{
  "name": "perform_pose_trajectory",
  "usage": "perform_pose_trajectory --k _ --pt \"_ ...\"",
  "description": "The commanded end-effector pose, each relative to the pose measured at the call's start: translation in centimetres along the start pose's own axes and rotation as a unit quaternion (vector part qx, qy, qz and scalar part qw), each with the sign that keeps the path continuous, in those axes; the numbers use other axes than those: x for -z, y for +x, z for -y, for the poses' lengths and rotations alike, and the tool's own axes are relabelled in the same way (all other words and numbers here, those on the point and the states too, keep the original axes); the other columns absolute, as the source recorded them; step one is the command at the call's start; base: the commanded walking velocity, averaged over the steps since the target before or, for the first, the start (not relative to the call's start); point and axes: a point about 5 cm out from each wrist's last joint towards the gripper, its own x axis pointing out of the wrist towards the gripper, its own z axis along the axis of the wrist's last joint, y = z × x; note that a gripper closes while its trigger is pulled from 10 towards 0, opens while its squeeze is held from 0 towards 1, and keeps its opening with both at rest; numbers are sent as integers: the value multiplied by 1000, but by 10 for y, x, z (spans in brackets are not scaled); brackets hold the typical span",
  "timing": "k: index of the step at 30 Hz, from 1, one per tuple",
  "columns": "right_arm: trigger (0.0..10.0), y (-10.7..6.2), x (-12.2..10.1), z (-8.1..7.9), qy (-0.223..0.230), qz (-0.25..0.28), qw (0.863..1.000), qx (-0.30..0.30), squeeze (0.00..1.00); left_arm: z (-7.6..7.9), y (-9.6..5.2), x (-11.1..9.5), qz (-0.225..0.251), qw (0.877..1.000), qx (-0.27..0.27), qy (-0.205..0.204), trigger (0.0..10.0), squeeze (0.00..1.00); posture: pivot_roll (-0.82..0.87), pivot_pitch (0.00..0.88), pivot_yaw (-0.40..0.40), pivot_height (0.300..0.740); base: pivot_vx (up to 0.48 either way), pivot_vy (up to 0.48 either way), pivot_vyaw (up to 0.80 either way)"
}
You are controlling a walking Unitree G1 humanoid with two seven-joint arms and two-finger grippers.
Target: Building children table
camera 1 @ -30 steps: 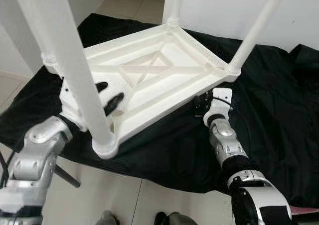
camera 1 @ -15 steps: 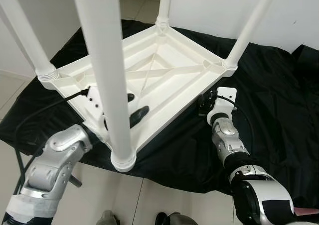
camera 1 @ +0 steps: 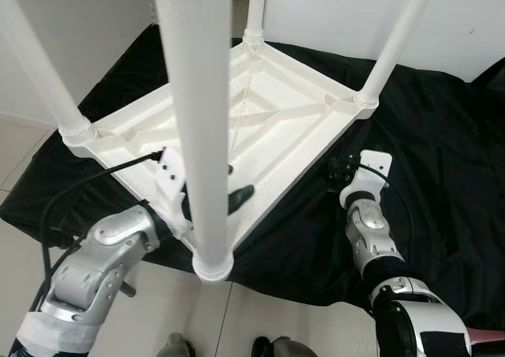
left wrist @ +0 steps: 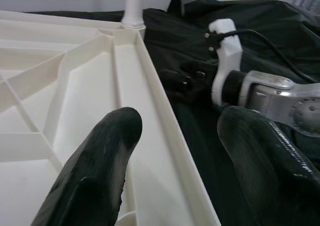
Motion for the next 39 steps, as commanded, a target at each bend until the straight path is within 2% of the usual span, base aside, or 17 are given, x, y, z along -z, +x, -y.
perform_pose_trajectory --k 1,3,4,6,10,15,16,18,20,22,24,25,27,28,31,39 --pt "10000 1 -2 -11 9 6 999 -35 0 12 3 1 -3 998 63 -8 10000 0 52 153 -12 740 0 0 0" --pt "10000 0 -5 -33 27 11 995 -99 0 16 7 -1 3 997 74 -10 10000 0 52 153 -12 740 0 0 0" --pt "10000 0 -5 -33 27 11 995 -99 0 16 7 -1 3 997 74 -10 10000 0 52 153 -12 740 0 0 0" --pt "10000 -1 -5 -49 32 4 988 -149 0 20 12 -4 8 996 84 -13 10000 0 54 157 -4 740 0 0 0" --pt "10000 -1 -5 -61 31 -1 982 -184 0 24 18 -7 17 995 93 -18 10000 0 51 159 1 740 0 0 0" --pt "10000 1 -7 -61 16 9 984 -175 0 29 25 -9 24 995 94 -20 10000 0 47 157 6 740 0 0 0" --pt "10000 2 -8 -55 6 17 988 -150 0 31 28 -9 28 995 92 -21 10000 0 42 155 6 740 0 0 0" --pt "10000 2 -8 -55 6 17 988 -150 0 31 28 -9 28 995 92 -21 10000 0 42 155 6 740 0 0 0" --pt "10000 3 -10 -28 7 33 997 -71 0 30 31 -10 34 996 79 -21 10000 0 43 155 3 740 0 0 0" --pt "10000 -7 -4 12 7 48 999 16 0 9 23 -9 23 999 37 -1 10000 0 37 159 5 740 0 0 0" --pt "10000 -19 0 35 4 58 997 49 0 -8 13 -9 15 1000 2 15 10000 0 32 160 11 740 0 0 0" --pt "10000 -19 0 35 4 58 997 49 0 -8 13 -9 15 1000 2 15 10000 0 32 160 11 740 0 0 0" --pt "10000 -30 0 47 -1 70 996 57 0 -21 5 -10 12 1000 -22 18 10000 0 27 160 15 740 0 0 0" --pt "10000 -30 0 47 -1 70 996 57 0 -21 5 -10 12 1000 -22 18 10000 0 27 160 15 740 0 0 0" --pt "10000 -45 -6 62 -14 93 994 62 0 -36 -9 -10 -4 999 -40 31 10000 0 16 157 24 740 0 0 0" --pt "10000 -59 -11 71 -29 106 993 51 0 -50 -22 -11 -25 997 -44 53 10000 0 11 153 24 740 0 0 0"
